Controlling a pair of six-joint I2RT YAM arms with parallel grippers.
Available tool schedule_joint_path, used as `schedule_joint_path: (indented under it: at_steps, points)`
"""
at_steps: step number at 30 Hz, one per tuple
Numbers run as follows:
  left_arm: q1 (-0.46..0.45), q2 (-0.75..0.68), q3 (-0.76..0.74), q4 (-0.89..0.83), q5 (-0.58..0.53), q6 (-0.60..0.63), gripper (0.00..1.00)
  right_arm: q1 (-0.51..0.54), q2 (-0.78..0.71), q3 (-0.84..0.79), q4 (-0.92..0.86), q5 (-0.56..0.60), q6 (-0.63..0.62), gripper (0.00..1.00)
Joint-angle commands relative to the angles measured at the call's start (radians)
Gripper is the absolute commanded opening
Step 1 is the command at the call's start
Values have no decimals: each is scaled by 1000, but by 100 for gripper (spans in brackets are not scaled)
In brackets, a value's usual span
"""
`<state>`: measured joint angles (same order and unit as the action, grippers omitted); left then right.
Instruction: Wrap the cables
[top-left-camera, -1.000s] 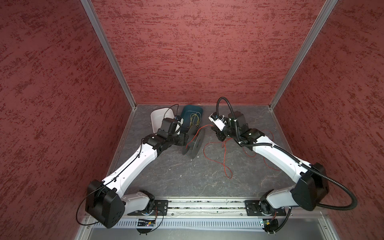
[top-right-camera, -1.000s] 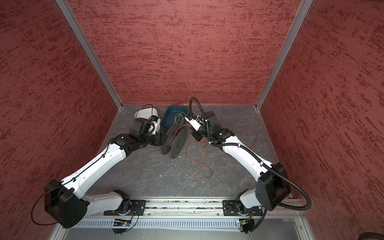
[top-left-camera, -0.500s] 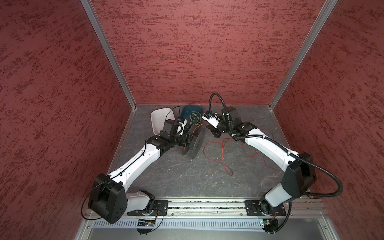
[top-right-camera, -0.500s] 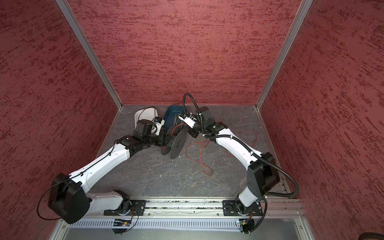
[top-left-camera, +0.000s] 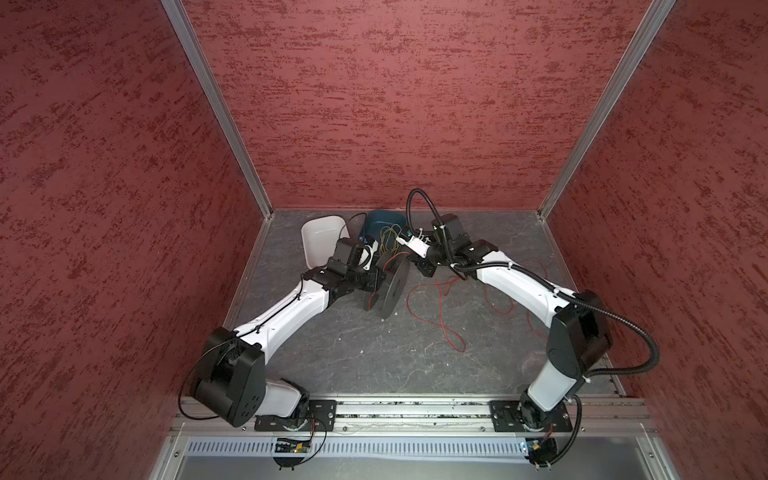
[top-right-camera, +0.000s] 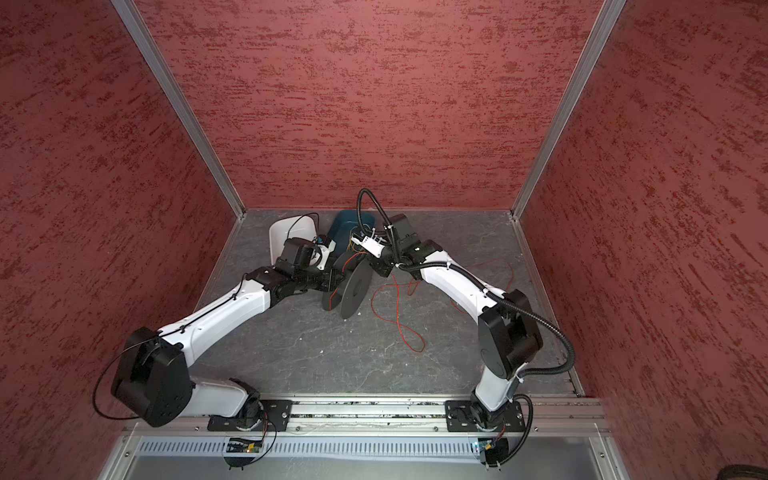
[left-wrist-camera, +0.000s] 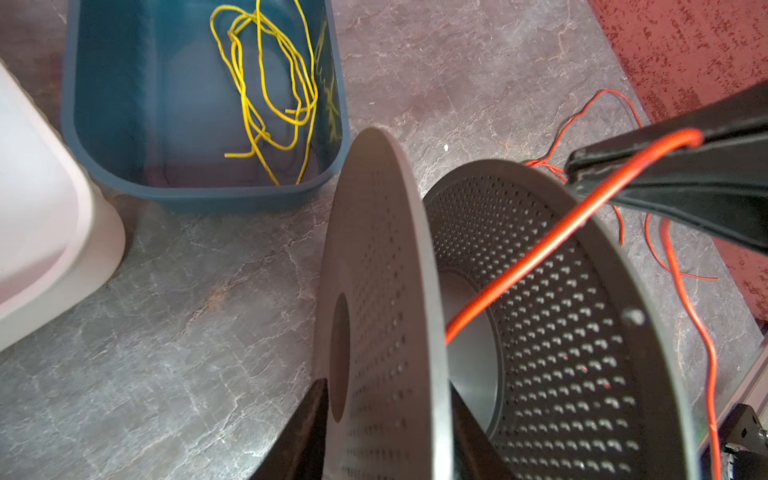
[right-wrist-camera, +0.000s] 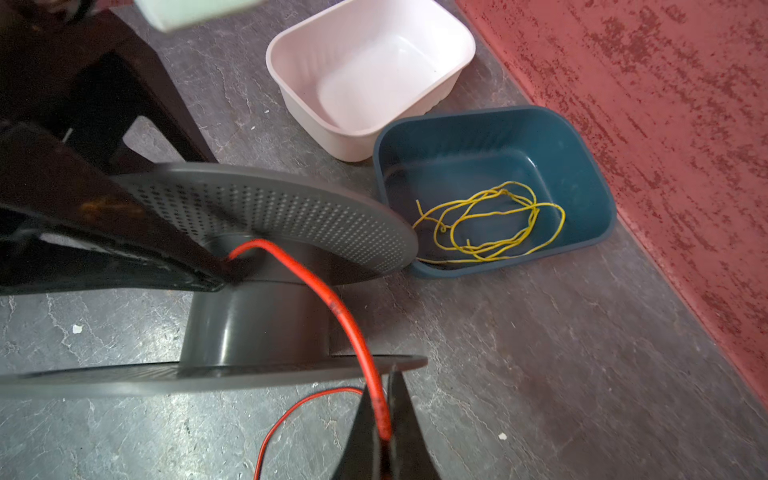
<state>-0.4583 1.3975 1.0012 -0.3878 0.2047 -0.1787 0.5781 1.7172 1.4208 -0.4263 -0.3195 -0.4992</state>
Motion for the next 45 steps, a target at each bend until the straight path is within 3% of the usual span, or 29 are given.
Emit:
schedule_joint_path:
  at_steps: [1,5,17,28,30,36,40,45]
  points:
    - [0,12,35,20,7,7,42,11,11,40,-2,-30,-42,0]
    - [0,19,45,20,1,8,39,16,12,49,3,-31,-57,0]
    - [0,46,74,8,-18,4,19,42,71,86,26,-14,-65,0]
    - [-14,37,125,-100,-125,3,6,44,50,42,114,1,-19,0]
    - [-16,35,143,-137,-154,-1,4,45,31,24,144,5,9,8]
    - [-12,15,177,-210,-186,-25,1,38,-43,-75,209,-6,105,54]
    - [1,17,215,-277,-209,-33,0,26,-99,-157,234,-38,194,65]
    - [23,27,258,-337,-214,-38,0,8,-161,-258,249,-108,312,67]
